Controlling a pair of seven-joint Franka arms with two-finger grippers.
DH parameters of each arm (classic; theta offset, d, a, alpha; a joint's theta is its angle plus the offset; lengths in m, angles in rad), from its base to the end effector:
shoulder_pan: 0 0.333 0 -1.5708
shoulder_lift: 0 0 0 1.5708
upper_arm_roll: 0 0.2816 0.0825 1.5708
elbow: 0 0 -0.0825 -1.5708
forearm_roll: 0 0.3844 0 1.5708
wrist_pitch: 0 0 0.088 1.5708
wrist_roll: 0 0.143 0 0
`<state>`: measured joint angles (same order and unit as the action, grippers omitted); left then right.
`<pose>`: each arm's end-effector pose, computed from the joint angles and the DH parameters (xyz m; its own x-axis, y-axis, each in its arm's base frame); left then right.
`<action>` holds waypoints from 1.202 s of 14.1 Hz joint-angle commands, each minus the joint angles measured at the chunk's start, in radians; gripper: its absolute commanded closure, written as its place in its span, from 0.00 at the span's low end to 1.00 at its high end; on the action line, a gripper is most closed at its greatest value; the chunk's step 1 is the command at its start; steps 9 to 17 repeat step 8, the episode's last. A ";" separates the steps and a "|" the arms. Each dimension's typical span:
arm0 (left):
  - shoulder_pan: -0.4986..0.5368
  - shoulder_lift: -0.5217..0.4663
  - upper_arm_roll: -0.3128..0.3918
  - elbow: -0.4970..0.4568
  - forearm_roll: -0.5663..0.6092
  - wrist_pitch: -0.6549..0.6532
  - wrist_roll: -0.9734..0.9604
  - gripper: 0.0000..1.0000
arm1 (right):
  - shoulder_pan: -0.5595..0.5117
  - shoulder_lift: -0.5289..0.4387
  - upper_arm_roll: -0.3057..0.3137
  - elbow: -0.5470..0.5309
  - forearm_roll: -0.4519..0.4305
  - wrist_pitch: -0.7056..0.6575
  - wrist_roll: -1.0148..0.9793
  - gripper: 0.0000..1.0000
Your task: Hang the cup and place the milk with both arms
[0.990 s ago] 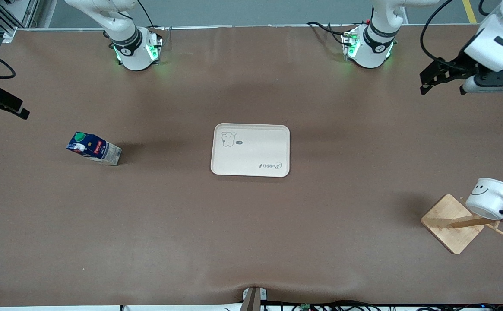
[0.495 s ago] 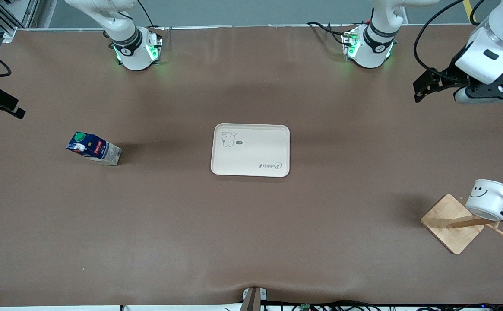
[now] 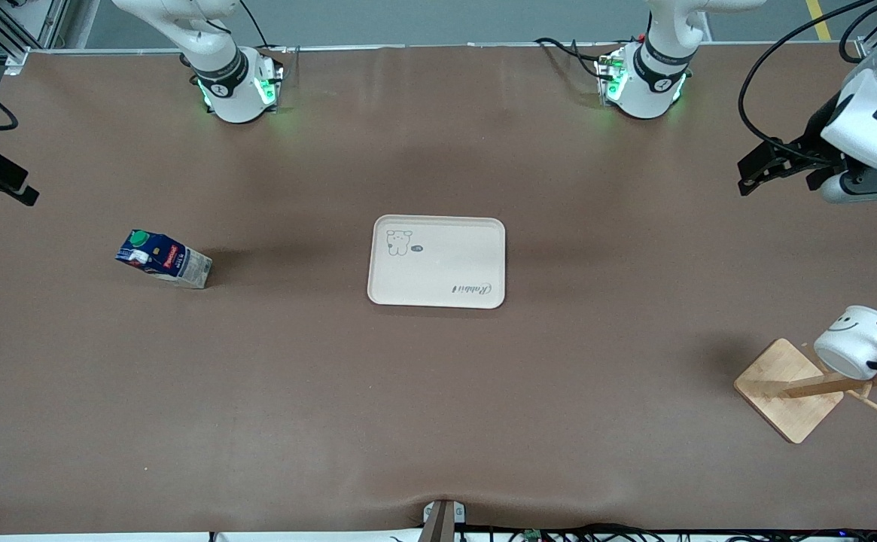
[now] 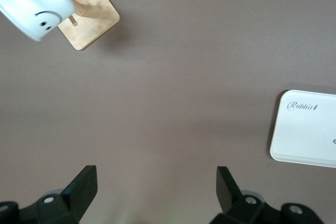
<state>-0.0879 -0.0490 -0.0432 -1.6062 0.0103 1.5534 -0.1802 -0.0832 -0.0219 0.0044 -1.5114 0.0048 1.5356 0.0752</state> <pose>0.5348 -0.0695 0.5627 0.9988 0.0493 -0.0016 0.0493 -0.9987 -0.0129 0.5456 -0.0424 0.5910 0.9872 -0.1531 0.0456 -0.1529 -0.9882 -0.0081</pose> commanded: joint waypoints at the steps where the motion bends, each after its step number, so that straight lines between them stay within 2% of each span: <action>1: 0.056 0.003 -0.003 0.022 0.005 -0.024 0.074 0.00 | 0.008 -0.004 0.002 0.014 -0.028 -0.019 0.018 0.00; 17: 0.050 0.008 -0.003 0.023 0.002 -0.023 0.010 0.00 | 0.003 -0.003 -0.001 0.014 -0.025 -0.019 0.023 0.00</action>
